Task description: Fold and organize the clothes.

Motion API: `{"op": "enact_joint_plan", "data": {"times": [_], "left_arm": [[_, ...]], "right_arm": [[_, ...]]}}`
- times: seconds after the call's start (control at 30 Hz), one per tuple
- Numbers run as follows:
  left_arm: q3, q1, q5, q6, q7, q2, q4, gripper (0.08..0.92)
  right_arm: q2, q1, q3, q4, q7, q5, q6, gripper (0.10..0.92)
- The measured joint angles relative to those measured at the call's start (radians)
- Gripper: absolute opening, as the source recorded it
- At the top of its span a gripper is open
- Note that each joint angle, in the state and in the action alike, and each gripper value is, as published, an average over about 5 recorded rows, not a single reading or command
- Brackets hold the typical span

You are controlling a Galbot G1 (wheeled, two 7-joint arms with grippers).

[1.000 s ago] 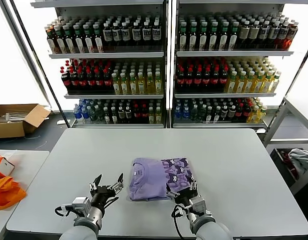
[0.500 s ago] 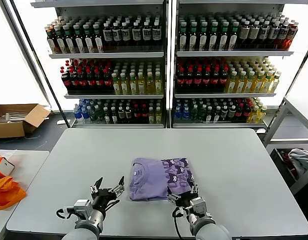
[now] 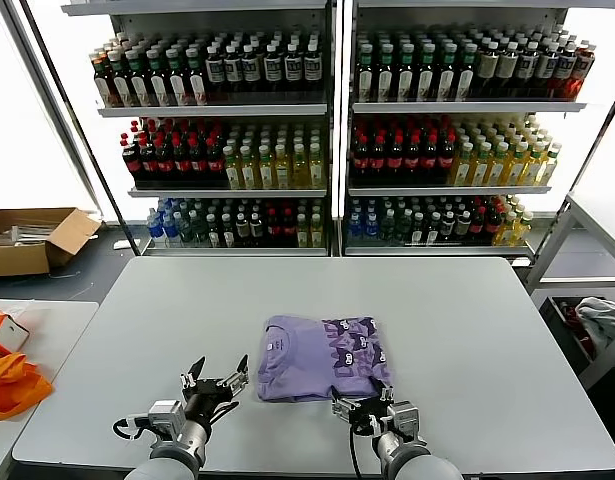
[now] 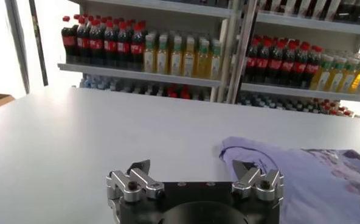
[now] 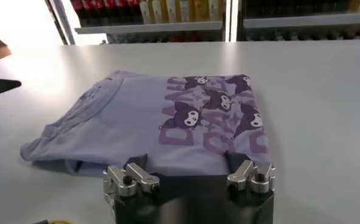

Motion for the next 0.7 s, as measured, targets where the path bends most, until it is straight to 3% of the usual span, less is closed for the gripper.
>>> {"op": "enact_joint_plan", "data": {"times": [0.43, 0.7], "left_arm": [[-0.002, 0.013, 0.000, 0.001, 0.002, 0.001, 0.003, 0.823], [-0.014, 0.025, -0.001, 0.004, 0.001, 0.001, -0.011, 0.823]], "right_arm": [[0.020, 0.029, 0.021, 0.040, -0.013, 0.003, 0.006, 0.823], [0.079, 0.145, -0.017, -0.040, -0.025, -0.037, 0.021, 0.823]]}}
